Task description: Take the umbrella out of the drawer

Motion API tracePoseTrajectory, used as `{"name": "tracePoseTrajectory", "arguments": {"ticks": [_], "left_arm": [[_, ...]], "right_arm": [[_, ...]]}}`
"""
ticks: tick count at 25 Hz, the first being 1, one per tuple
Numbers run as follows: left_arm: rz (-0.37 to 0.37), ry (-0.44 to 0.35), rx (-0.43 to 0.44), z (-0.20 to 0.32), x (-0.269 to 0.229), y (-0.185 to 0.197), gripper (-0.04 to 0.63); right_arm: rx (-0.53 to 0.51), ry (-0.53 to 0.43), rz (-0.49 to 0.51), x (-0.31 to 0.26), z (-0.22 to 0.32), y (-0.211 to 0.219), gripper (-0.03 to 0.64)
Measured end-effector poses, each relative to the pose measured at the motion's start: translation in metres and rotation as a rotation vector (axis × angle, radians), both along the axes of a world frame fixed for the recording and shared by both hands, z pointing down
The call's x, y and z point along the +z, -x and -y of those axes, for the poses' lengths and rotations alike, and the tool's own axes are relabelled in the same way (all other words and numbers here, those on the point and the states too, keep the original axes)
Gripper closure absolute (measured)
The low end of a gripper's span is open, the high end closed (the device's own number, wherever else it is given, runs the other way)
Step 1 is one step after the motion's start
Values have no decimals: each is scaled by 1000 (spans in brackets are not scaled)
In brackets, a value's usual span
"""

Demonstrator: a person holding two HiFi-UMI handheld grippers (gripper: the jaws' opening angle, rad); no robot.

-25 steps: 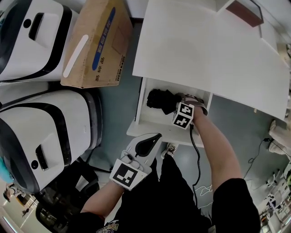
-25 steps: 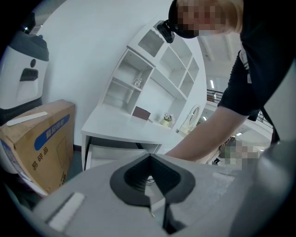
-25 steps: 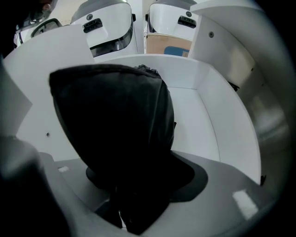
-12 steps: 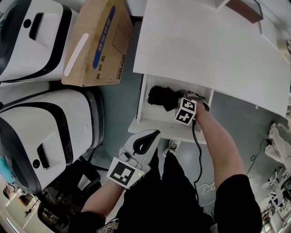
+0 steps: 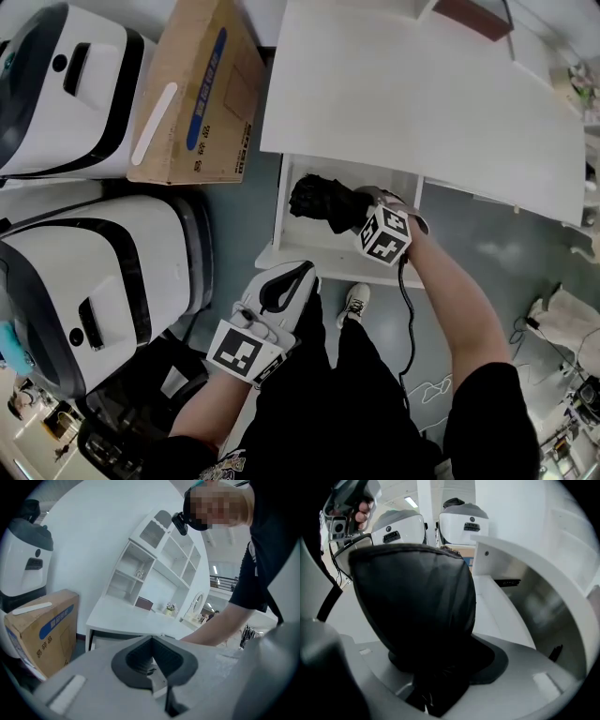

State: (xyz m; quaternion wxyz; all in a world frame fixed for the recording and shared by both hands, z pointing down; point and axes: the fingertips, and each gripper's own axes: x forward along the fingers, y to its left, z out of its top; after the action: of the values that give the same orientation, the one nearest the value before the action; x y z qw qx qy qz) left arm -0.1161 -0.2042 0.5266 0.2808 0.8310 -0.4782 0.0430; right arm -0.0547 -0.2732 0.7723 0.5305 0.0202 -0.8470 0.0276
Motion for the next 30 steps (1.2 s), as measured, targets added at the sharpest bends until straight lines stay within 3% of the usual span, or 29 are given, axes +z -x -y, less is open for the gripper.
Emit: {"name": "tracePoseTrajectory", "arguments": {"ticks": [8,19,30], "left_arm": [[33,-54,1,-5,-29,-17,595],[69,-105,1,-21,-73,-51,595],[86,-180,24,-62,-110,-97,595]], "right_arm": [[91,-45,166,-77,-5,-8,340],[442,-27,512,-214,-1,-51,339],[660,19,768,-312,-47,-111,339]]}}
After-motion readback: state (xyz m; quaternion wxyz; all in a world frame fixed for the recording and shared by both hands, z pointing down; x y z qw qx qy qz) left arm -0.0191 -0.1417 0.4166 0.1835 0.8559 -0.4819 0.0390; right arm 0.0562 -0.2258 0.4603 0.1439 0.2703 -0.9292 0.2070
